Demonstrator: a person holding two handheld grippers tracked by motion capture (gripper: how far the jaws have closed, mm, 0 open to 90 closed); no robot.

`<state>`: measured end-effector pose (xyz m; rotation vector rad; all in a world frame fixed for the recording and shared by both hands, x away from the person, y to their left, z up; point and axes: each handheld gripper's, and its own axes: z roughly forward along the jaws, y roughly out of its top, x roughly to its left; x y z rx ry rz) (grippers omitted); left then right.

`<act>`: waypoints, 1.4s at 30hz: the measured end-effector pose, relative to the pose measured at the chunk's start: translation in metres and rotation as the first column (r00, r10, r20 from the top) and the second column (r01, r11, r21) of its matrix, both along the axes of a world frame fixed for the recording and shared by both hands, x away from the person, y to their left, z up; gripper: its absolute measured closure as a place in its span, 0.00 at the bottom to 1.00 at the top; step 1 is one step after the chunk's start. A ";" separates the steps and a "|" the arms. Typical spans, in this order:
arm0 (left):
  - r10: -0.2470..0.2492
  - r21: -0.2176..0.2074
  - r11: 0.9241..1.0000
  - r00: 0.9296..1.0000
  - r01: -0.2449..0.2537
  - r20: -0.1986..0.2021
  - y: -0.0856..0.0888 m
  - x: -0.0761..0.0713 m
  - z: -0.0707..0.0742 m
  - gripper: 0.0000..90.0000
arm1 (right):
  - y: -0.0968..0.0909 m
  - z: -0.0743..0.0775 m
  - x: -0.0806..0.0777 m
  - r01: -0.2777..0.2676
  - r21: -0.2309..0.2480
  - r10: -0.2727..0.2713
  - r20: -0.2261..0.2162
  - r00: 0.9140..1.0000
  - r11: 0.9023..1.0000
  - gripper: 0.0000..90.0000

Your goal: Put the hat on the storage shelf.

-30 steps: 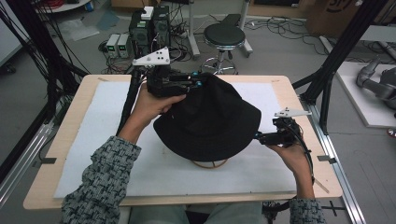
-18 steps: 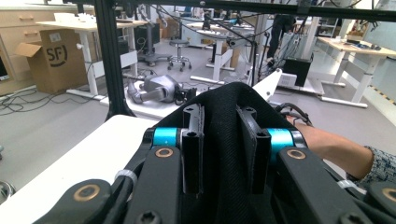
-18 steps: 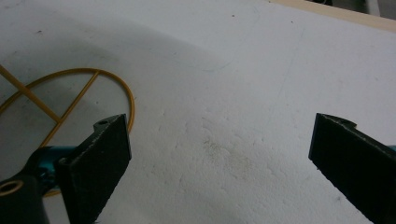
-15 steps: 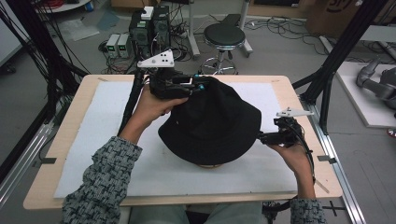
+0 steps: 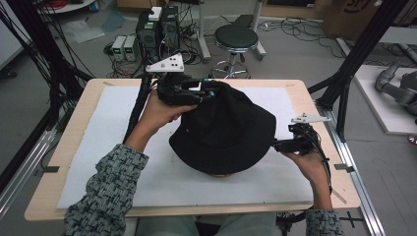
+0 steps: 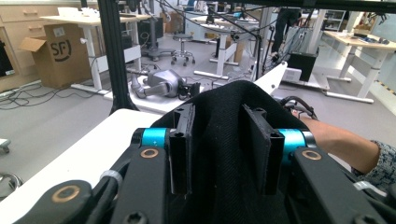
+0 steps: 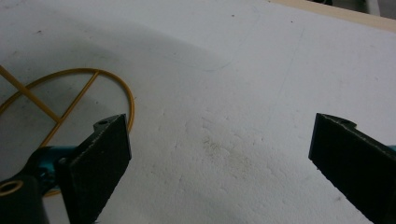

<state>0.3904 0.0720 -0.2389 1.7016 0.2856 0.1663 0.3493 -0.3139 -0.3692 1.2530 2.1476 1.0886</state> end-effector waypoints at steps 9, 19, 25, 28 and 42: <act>-0.011 -0.007 1.000 1.000 0.011 -0.005 0.001 0.000 -0.003 0.65 | 0.000 0.000 0.000 -0.001 0.000 0.001 -0.004 1.000 1.000 0.06; -0.024 -0.007 1.000 1.000 0.024 0.007 -0.003 -0.001 -0.004 0.75 | 0.000 0.000 0.001 -0.005 -0.004 0.005 -0.001 1.000 1.000 0.06; -0.023 -0.005 1.000 1.000 0.023 0.013 -0.007 -0.002 -0.003 0.76 | 0.001 0.000 0.001 -0.004 -0.003 0.004 -0.007 1.000 1.000 0.06; -0.022 -0.004 1.000 1.000 0.022 0.016 -0.010 -0.002 -0.003 0.75 | 0.001 -0.001 0.001 -0.007 -0.003 0.007 -0.002 1.000 1.000 0.06; -0.006 0.009 1.000 1.000 0.006 0.019 -0.007 -0.003 -0.001 0.60 | 0.001 -0.001 0.001 -0.007 -0.002 0.007 -0.005 1.000 1.000 0.06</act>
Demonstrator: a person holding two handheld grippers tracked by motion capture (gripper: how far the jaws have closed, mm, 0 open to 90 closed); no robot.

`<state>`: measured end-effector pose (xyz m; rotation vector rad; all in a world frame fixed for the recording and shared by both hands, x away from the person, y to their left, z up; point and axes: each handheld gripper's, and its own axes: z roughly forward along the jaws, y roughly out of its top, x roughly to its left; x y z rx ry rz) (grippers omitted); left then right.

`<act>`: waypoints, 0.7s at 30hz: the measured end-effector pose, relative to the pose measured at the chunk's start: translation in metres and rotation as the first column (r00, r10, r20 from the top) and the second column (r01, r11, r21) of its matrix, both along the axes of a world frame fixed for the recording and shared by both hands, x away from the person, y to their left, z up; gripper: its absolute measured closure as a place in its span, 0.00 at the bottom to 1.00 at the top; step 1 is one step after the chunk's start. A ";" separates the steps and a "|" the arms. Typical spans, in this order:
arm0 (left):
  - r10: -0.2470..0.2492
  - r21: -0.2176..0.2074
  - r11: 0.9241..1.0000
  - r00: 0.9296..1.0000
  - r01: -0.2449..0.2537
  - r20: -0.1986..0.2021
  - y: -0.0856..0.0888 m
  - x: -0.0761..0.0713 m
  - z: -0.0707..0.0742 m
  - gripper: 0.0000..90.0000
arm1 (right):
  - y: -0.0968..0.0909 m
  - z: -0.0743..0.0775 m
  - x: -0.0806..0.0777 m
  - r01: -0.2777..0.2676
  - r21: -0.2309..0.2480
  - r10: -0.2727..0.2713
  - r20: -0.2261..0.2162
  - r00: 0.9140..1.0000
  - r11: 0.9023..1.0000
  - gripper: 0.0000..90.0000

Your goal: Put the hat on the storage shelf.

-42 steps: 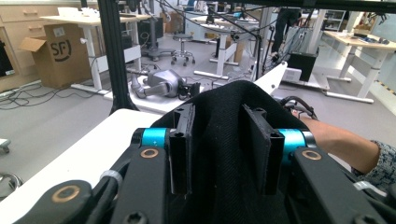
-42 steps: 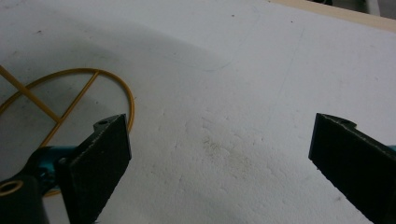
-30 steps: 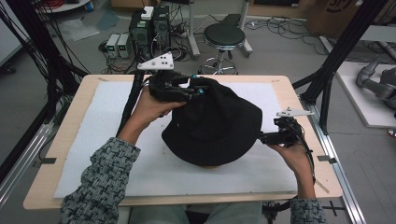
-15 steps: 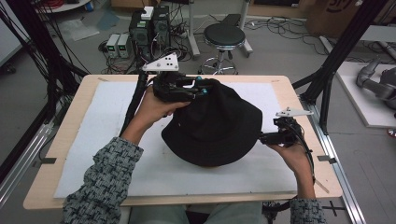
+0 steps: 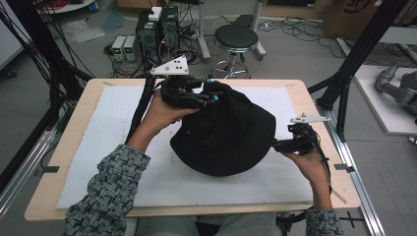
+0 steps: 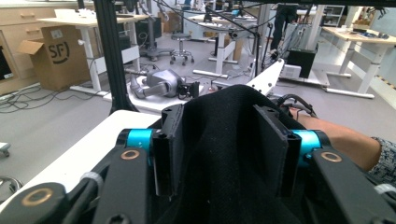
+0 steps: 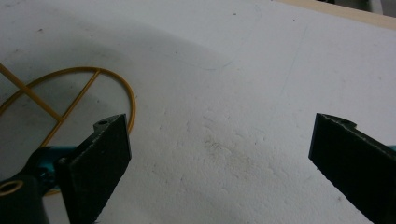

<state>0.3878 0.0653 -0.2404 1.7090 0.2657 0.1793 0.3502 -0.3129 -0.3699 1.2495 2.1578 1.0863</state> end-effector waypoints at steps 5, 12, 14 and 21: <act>0.012 0.000 1.000 1.000 -0.012 -0.001 0.003 0.001 -0.001 0.57 | 0.000 0.000 0.000 -0.003 0.000 0.003 0.002 1.000 1.000 0.06; 0.009 -0.026 1.000 1.000 -0.009 0.001 0.011 -0.001 0.001 0.54 | 0.000 0.000 0.001 -0.003 0.000 0.003 0.001 1.000 1.000 0.06; 0.020 -0.029 0.999 1.000 -0.020 0.001 0.015 -0.002 0.003 0.51 | 0.000 0.000 0.001 -0.003 0.000 0.003 0.001 1.000 1.000 0.06; 0.055 -0.034 0.998 0.998 -0.056 -0.011 0.035 -0.002 0.006 0.49 | 0.000 0.000 0.001 -0.001 0.000 0.001 -0.004 1.000 1.000 0.06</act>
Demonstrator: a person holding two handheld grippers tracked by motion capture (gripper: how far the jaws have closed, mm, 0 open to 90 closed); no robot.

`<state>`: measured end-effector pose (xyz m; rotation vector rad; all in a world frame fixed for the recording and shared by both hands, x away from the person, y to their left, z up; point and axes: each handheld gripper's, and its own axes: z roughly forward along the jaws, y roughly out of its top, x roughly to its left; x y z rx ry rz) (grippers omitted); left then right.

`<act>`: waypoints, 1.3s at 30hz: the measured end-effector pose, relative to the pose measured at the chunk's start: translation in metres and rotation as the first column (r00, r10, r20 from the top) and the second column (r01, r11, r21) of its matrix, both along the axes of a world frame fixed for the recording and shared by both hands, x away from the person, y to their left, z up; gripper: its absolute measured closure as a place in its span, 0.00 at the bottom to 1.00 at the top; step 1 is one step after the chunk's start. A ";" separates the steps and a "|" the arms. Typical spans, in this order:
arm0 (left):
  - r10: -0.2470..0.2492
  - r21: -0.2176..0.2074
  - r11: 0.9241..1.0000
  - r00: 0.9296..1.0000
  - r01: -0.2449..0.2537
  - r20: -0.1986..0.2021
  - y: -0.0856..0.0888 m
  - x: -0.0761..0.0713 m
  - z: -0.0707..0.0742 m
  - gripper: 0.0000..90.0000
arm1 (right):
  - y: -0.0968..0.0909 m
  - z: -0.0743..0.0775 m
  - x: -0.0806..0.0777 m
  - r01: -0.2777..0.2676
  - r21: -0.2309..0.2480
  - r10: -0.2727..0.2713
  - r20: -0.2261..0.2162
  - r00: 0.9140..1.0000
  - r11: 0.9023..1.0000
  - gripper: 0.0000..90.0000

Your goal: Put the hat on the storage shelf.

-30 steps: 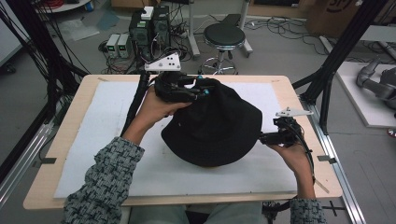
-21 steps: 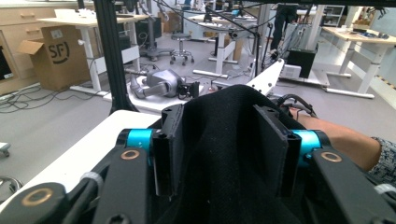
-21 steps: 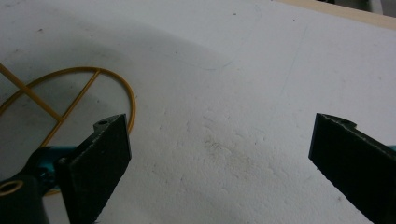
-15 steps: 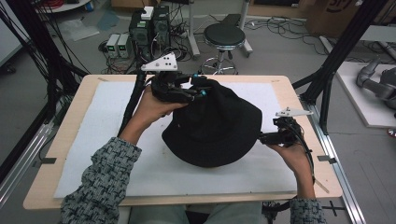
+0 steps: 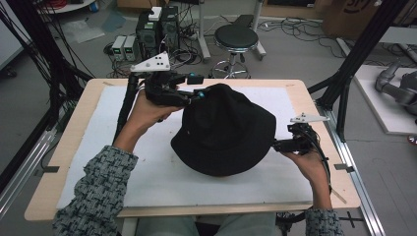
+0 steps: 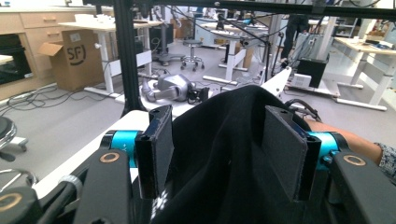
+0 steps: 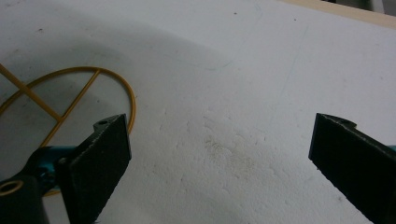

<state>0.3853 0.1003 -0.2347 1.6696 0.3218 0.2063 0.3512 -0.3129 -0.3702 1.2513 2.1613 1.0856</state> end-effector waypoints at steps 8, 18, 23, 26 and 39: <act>0.055 -0.014 0.998 0.998 -0.055 -0.007 0.027 -0.003 -0.001 0.44 | 0.000 -0.001 0.001 0.000 -0.001 0.000 -0.003 1.000 1.000 0.06; 0.149 -0.002 0.989 0.989 -0.149 -0.011 0.063 -0.009 -0.007 0.41 | 0.001 -0.002 0.003 -0.002 0.001 0.002 -0.005 1.000 1.000 0.06; 0.204 0.000 0.979 0.979 -0.204 -0.020 0.082 -0.016 -0.012 0.40 | 0.000 -0.003 0.003 -0.002 0.001 0.002 -0.006 1.000 1.000 0.06; 0.235 0.000 0.972 0.972 -0.235 -0.027 0.093 -0.018 -0.016 0.40 | 0.000 -0.002 0.003 0.000 0.003 0.000 -0.005 1.000 1.000 0.06; 0.354 0.064 0.934 0.935 -0.353 -0.019 0.127 -0.030 -0.043 0.38 | 0.000 -0.003 0.003 0.001 0.005 -0.001 -0.009 1.000 1.000 0.06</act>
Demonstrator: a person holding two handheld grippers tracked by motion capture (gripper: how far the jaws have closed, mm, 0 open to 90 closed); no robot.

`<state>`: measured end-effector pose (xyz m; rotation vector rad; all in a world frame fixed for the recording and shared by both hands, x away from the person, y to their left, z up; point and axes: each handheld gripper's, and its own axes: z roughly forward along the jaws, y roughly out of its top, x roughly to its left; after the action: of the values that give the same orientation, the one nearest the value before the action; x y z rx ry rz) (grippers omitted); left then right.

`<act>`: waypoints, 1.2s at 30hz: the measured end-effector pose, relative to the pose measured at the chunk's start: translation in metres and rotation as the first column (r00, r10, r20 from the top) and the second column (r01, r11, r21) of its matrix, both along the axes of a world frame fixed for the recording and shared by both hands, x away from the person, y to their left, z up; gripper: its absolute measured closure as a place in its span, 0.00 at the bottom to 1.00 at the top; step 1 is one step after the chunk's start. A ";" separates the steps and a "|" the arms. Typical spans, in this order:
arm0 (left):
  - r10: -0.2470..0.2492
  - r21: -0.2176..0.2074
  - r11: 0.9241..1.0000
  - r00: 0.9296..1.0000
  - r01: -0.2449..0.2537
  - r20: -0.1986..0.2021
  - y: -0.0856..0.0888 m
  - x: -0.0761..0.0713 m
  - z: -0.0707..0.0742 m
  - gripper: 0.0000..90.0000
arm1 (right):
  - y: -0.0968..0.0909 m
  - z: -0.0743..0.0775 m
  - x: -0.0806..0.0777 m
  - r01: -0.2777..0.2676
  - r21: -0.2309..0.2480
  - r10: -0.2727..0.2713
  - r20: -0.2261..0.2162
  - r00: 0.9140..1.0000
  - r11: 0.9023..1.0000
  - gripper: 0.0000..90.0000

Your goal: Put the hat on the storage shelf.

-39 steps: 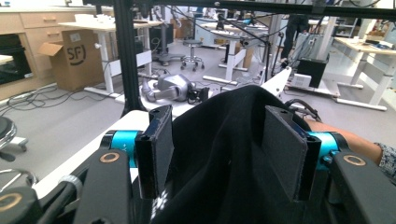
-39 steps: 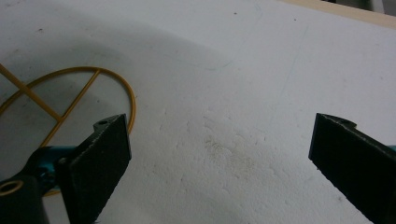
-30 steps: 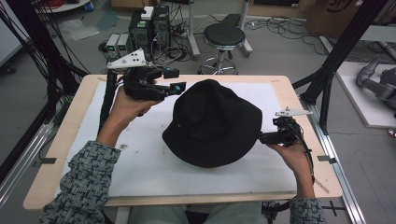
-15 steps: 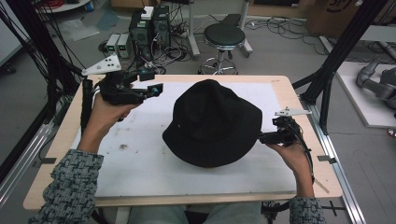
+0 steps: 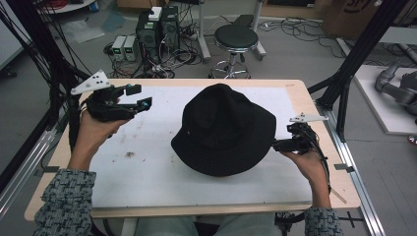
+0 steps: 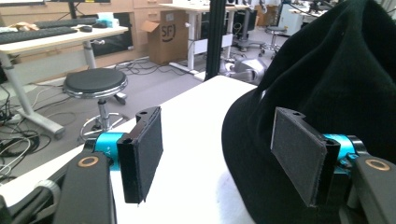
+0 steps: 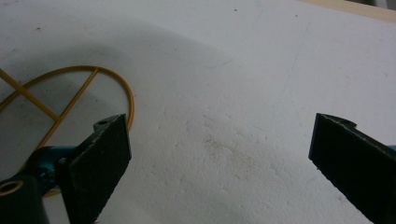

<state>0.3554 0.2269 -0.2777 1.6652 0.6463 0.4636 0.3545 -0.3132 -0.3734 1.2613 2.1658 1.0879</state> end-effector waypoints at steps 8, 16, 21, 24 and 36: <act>0.075 -0.001 0.997 0.997 -0.075 -0.032 0.024 -0.009 -0.026 0.38 | 0.000 0.000 0.001 0.000 0.005 0.000 0.003 1.000 1.000 0.06; 0.166 0.003 0.986 0.985 -0.166 -0.038 0.052 -0.023 -0.049 0.37 | 0.002 -0.001 0.005 -0.006 0.008 0.006 -0.003 1.000 1.000 0.06; 0.220 -0.010 0.975 0.974 -0.221 -0.050 0.069 -0.029 -0.063 0.37 | 0.001 -0.001 0.005 -0.003 0.012 0.003 -0.003 1.000 1.000 0.06; 0.254 0.005 0.967 0.966 -0.254 -0.055 0.078 -0.030 -0.073 0.36 | 0.000 0.000 0.004 0.002 0.013 -0.002 -0.002 1.000 1.000 0.06; 0.300 0.061 0.954 0.949 -0.295 -0.098 0.094 -0.027 -0.098 0.34 | 0.003 -0.001 0.007 -0.007 0.007 0.007 -0.004 1.000 1.000 0.06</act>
<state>0.3285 0.3213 -0.3755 1.6495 0.9801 0.6116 0.3615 -0.3101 -0.3746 1.2608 2.1731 1.0974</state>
